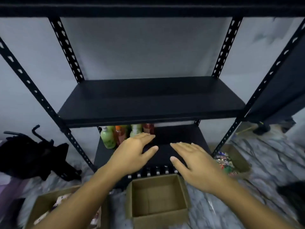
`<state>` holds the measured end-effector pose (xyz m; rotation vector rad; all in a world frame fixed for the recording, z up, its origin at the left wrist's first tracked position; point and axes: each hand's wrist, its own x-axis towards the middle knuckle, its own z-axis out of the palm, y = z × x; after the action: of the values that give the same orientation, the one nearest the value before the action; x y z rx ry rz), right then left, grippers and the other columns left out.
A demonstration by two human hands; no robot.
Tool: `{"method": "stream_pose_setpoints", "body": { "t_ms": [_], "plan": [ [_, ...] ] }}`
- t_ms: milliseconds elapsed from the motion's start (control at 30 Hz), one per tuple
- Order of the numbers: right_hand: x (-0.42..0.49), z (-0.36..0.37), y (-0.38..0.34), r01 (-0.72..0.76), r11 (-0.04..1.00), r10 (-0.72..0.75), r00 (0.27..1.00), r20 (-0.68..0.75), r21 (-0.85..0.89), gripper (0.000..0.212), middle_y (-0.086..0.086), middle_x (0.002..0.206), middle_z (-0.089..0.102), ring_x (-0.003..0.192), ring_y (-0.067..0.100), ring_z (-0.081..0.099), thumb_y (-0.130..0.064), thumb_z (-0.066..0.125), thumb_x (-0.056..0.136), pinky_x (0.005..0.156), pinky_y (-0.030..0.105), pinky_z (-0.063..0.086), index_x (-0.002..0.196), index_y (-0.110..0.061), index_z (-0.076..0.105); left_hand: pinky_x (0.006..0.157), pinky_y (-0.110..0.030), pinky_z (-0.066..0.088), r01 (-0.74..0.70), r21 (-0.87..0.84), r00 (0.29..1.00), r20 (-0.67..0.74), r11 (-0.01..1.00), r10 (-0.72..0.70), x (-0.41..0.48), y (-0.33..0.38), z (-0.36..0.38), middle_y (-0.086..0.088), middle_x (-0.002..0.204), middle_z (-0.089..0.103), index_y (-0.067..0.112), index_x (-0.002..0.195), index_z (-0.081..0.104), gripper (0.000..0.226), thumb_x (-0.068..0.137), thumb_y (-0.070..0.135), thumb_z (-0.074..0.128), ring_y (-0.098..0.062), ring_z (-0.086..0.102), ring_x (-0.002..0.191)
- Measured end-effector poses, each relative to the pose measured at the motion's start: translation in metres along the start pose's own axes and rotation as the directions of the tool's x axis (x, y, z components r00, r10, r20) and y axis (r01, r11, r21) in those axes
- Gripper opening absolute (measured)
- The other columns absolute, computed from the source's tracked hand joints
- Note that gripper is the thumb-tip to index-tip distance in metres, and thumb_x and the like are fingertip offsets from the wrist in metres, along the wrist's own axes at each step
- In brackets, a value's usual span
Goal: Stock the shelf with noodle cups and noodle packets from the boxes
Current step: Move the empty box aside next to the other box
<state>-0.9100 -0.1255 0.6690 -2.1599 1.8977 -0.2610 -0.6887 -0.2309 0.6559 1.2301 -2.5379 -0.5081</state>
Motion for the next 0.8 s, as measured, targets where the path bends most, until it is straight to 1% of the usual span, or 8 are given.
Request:
{"method": "stream_pose_setpoints", "body": {
  "t_ms": [167,233,333,433,567,667,733,800],
  "plan": [
    [-0.03,0.095,0.023,-0.13,0.991,0.122,0.966,0.226,0.018,0.059,-0.006,0.163,0.033,0.15,0.013,0.027,-0.052,0.029,0.107,0.123,0.033,0.019,0.16,-0.025,0.029,0.116,-0.031,0.038,0.158,-0.06,0.961,0.237,0.986,-0.139,-0.041,-0.029,0.083,0.006,0.158,0.046,0.024,0.154,0.046,0.061,0.102,0.056,0.051,-0.013,0.044,0.143],
    [-0.037,0.126,0.038,-0.191,0.981,0.176,0.94,0.292,0.023,0.059,0.0,0.161,0.039,0.147,0.019,0.035,-0.051,0.032,0.107,0.119,0.035,0.028,0.157,-0.02,0.035,0.11,-0.03,0.043,0.24,-0.069,0.921,0.331,0.968,-0.205,-0.055,-0.04,0.114,0.004,0.156,0.048,0.023,0.153,0.047,0.061,0.102,0.054,0.054,-0.017,0.051,0.135],
    [-0.043,0.166,0.062,-0.28,0.96,0.251,0.89,0.38,0.022,0.055,0.006,0.144,0.055,0.13,0.025,0.051,-0.051,0.035,0.106,0.106,0.039,0.042,0.144,-0.015,0.049,0.105,-0.032,0.046,0.359,-0.05,0.848,0.434,0.932,-0.303,-0.07,-0.055,0.153,-0.005,0.147,0.057,0.019,0.15,0.05,0.058,0.102,0.051,0.056,-0.022,0.055,0.131],
    [-0.046,0.199,0.084,-0.348,0.937,0.305,0.85,0.429,0.022,0.051,0.006,0.135,0.06,0.12,0.027,0.058,-0.05,0.039,0.104,0.095,0.041,0.049,0.136,-0.013,0.054,0.101,-0.037,0.048,0.455,-0.026,0.776,0.502,0.89,-0.382,-0.08,-0.07,0.184,-0.014,0.139,0.062,0.012,0.144,0.053,0.054,0.103,0.047,0.056,-0.03,0.058,0.127],
    [-0.047,0.241,0.114,-0.373,0.927,0.338,0.799,0.498,-0.031,0.052,0.005,0.143,0.056,0.127,0.027,0.055,-0.048,0.037,0.104,0.099,0.041,0.048,0.146,-0.019,0.047,0.093,-0.042,0.052,0.486,0.053,0.686,0.595,0.872,-0.418,-0.095,-0.09,0.222,-0.015,0.134,0.062,0.013,0.145,0.046,0.055,0.104,0.049,0.05,-0.033,0.06,0.119],
    [-0.045,0.271,0.137,-0.426,0.903,0.379,0.737,0.56,-0.051,0.06,0.005,0.151,0.05,0.13,0.029,0.052,-0.052,0.035,0.104,0.102,0.04,0.047,0.156,-0.022,0.034,0.1,-0.041,0.048,0.535,0.078,0.633,0.622,0.841,-0.461,-0.103,-0.106,0.249,-0.017,0.148,0.049,0.012,0.154,0.037,0.06,0.105,0.046,0.049,-0.035,0.054,0.13],
    [-0.043,0.288,0.151,-0.487,0.873,0.401,0.687,0.606,-0.025,0.065,0.008,0.155,0.045,0.133,0.032,0.05,-0.054,0.035,0.103,0.104,0.042,0.046,0.161,-0.025,0.023,0.103,-0.04,0.046,0.585,0.07,0.623,0.599,0.808,-0.503,-0.107,-0.113,0.263,-0.017,0.152,0.046,0.013,0.156,0.033,0.062,0.105,0.044,0.05,-0.037,0.051,0.133],
    [-0.038,0.307,0.167,-0.517,0.856,0.398,0.67,0.627,0.008,0.068,0.01,0.152,0.047,0.128,0.033,0.053,-0.056,0.035,0.103,0.102,0.045,0.047,0.162,-0.029,0.016,0.105,-0.04,0.044,0.629,0.059,0.614,0.574,0.775,-0.542,-0.111,-0.123,0.282,-0.017,0.154,0.044,0.014,0.159,0.029,0.064,0.105,0.043,0.05,-0.038,0.05,0.135]
  ]
}}
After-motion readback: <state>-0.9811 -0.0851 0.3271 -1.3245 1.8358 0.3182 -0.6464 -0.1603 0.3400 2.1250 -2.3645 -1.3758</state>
